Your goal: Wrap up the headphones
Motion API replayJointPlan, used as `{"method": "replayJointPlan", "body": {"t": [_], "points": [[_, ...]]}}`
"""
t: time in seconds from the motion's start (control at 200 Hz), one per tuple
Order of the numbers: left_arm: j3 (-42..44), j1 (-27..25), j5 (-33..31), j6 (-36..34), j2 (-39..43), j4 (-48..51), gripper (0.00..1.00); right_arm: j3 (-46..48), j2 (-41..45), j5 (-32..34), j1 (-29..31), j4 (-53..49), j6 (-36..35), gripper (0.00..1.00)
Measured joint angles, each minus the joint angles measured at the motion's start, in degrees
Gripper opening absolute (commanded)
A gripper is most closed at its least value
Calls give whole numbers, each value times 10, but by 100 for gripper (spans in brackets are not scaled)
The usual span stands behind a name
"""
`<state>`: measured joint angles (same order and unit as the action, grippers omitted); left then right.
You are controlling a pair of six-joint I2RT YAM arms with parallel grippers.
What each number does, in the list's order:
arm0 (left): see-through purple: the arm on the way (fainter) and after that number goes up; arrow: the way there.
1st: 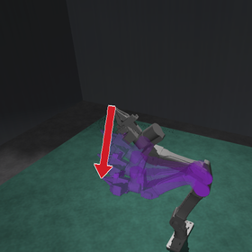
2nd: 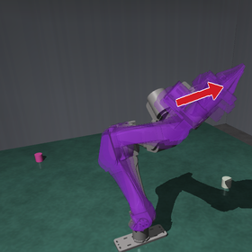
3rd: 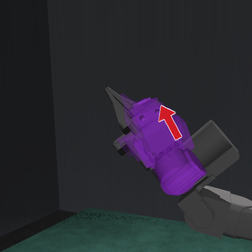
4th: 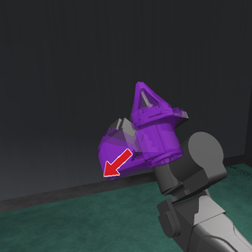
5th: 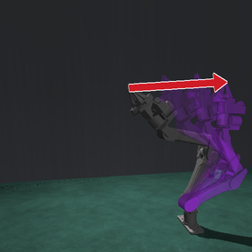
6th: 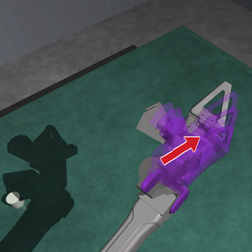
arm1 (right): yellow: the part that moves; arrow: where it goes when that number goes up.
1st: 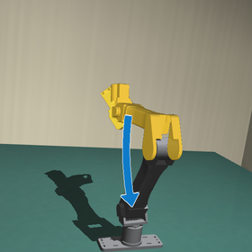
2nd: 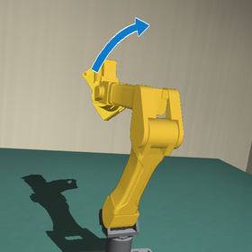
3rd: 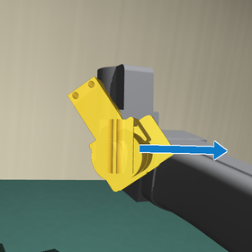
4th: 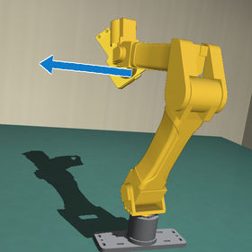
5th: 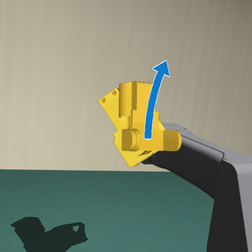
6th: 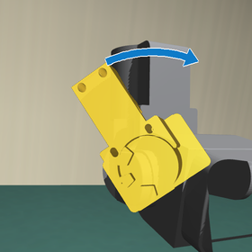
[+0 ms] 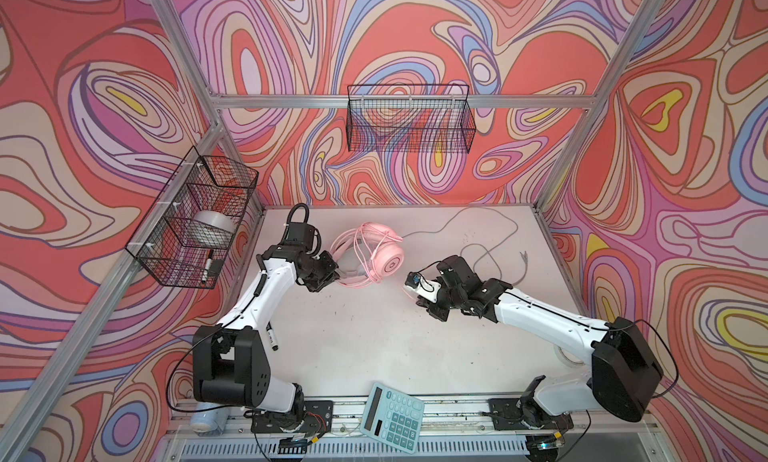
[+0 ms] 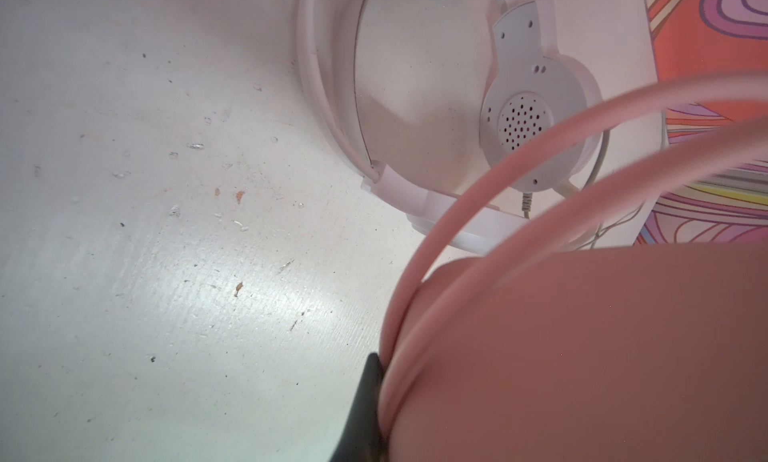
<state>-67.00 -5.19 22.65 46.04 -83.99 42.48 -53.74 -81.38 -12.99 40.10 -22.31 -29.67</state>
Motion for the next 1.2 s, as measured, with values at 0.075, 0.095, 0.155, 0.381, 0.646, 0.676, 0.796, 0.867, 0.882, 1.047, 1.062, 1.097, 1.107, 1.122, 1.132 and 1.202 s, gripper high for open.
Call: {"method": "replayJointPlan", "body": {"t": [0.075, 0.095, 0.155, 0.381, 0.646, 0.676, 0.796, 0.867, 0.882, 1.047, 1.062, 1.097, 1.107, 1.122, 1.132, 1.202], "points": [[-6, 0, -5, 1, 0, 8, 0, -6, 0, -2, 12, -3, -14, 0], [-7, 0, -7, 1, 0, 10, 0, -9, 0, -2, 16, -4, -18, 0], [-9, 0, -10, 1, 0, 12, 0, -23, -1, -3, 25, -9, -29, 0], [-17, 0, -34, -1, -1, 30, 0, -82, -19, -5, 59, -28, -66, 0], [-27, -1, -66, -13, -9, 57, 0, -122, -49, -17, 80, -41, -93, 0], [-28, -1, -70, -15, -11, 59, 0, -126, -51, -19, 81, -41, -95, 0], [-33, -5, -89, -24, -17, 73, 0, -144, -57, -27, 87, -41, -105, 0], [-35, -8, -99, -28, -18, 79, 0, -155, -61, -30, 91, -42, -112, 0], [-35, -9, -102, -28, -18, 80, 0, -158, -62, -30, 92, -42, -113, 0], [-35, -19, -124, -39, -21, 93, 0, -185, -72, -35, 101, -43, -128, 0], [-35, -20, -126, -40, -21, 94, 0, -187, -73, -35, 102, -43, -129, 0], [-35, -22, -129, -40, -22, 96, 0, -189, -75, -36, 103, -42, -132, 0], [-35, -23, -130, -41, -22, 96, 0, -189, -76, -36, 104, -42, -132, 0], [-35, -24, -132, -41, -22, 97, 0, -189, -77, -36, 104, -42, -133, 0], [-35, -24, -133, -41, -22, 97, 0, -190, -78, -37, 104, -42, -134, 0], [-35, -28, -139, -44, -23, 99, 0, -193, -84, -38, 106, -42, -138, 0]]}}
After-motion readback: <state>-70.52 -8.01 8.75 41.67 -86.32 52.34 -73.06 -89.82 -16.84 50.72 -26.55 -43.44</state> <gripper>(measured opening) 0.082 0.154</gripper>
